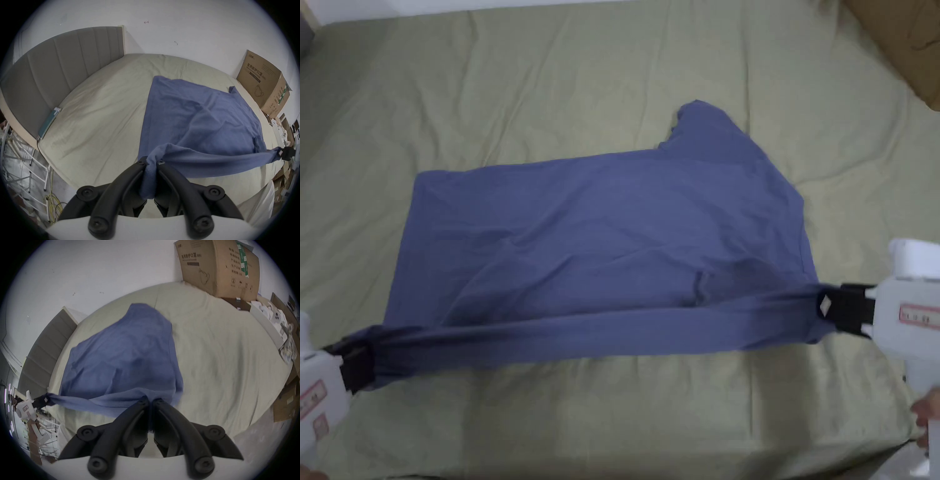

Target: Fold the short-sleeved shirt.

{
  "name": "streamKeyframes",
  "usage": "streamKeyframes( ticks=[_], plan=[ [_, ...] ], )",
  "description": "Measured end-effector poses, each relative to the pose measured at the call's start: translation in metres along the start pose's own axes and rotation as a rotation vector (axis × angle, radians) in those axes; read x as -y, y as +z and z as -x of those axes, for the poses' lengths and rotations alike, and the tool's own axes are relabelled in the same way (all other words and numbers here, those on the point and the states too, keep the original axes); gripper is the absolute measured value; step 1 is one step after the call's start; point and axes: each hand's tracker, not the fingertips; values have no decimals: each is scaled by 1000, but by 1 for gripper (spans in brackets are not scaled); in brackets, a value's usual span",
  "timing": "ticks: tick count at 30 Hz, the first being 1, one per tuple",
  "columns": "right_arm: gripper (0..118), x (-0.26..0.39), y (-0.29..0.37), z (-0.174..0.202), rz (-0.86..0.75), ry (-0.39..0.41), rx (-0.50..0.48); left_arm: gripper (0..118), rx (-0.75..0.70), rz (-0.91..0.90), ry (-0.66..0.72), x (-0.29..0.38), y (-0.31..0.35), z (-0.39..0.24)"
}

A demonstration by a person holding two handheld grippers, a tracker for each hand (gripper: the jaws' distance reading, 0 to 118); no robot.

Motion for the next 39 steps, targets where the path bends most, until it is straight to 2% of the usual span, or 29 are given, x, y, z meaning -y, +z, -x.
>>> streamKeyframes(
  ticks=[4, 7, 8, 9, 10, 11, 12, 15, 17, 18, 19, 20, 21, 22, 23, 24, 25, 27, 29, 30, 31, 32, 33, 34, 36, 39],
  plan=[
    [4, -49, -47, 8, 8, 4, 26, 5, 8, 15, 5, -37, -33, 0],
    [4, -63, -91, 16, 88, 75, 98, 6, 0, 69, -57, -52, -69, -6],
    [4, -64, -103, 18, 98, 94, 107, 9, -7, 77, -63, -53, -78, -9],
    [12, -63, -110, 20, 97, 94, 118, 31, -18, 86, -70, -54, -85, -11],
    [35, -61, -114, 22, 106, 124, 118, 61, -47, 111, -69, -55, -89, -10],
    [66, -59, -111, 24, 108, 158, 122, 94, -72, 122, -61, -55, -89, -8],
    [92, -57, -106, 25, 93, 173, 115, 117, -58, 114, -42, -53, -87, -6],
    [92, -51, -79, 20, 57, 178, 84, 117, -22, 46, 28, -43, -61, 7],
    [90, -44, -58, 17, 35, 162, 81, 114, -25, 80, 35, -35, -46, 15],
    [86, -37, -44, 14, -10, 151, 58, 93, -26, 91, 46, -27, -36, 17],
    [77, -28, -32, 12, -34, 138, 44, 60, 10, 86, 59, -18, -25, 20],
    [51, -19, -24, 11, -36, 125, 38, 21, 13, 82, 60, -10, -18, 22],
    [20, -8, -17, 10, -25, 120, 36, 1, 15, 86, 66, -1, -13, 21],
    [2, 3, -13, 13, -8, 118, 58, 1, 6, 96, 81, 9, -9, 20],
    [2, 14, -12, 14, 30, 125, 147, 1, -3, 94, 79, 17, -5, 18],
    [0, 26, -11, 15, 28, 136, 164, 1, -3, 86, 75, 26, -2, 18],
    [0, 35, -10, 16, 71, 163, 149, 0, 8, 85, 70, 30, 0, 16],
    [0, 49, -10, 15, 70, 102, 112, 0, 20, 89, 70, 31, -2, 12],
    [0, 56, -12, 16, 101, 108, 107, 0, 31, 84, 78, 25, -12, 13],
    [0, 57, -15, 16, 103, 109, 119, 8, 23, 81, 94, 19, -19, 13],
    [0, 59, -15, 16, 105, 104, 123, 32, 26, 79, 111, 14, -28, 15],
    [0, 59, -15, 15, 108, 93, 119, 67, 37, 86, 124, 9, -37, 16],
    [0, 59, -15, 14, 109, 75, 105, 111, 59, 109, 140, 6, -51, 17],
    [0, 57, -17, 14, 109, 64, 97, 118, 63, 131, 152, 3, -62, 17],
    [0, 56, -16, 15, 112, 64, 98, 110, 63, 142, 145, 5, -74, 14],
    [0, 54, -17, 17, 101, 73, 94, 102, -9, 255, 101, 20, -98, 10]
  ],
)
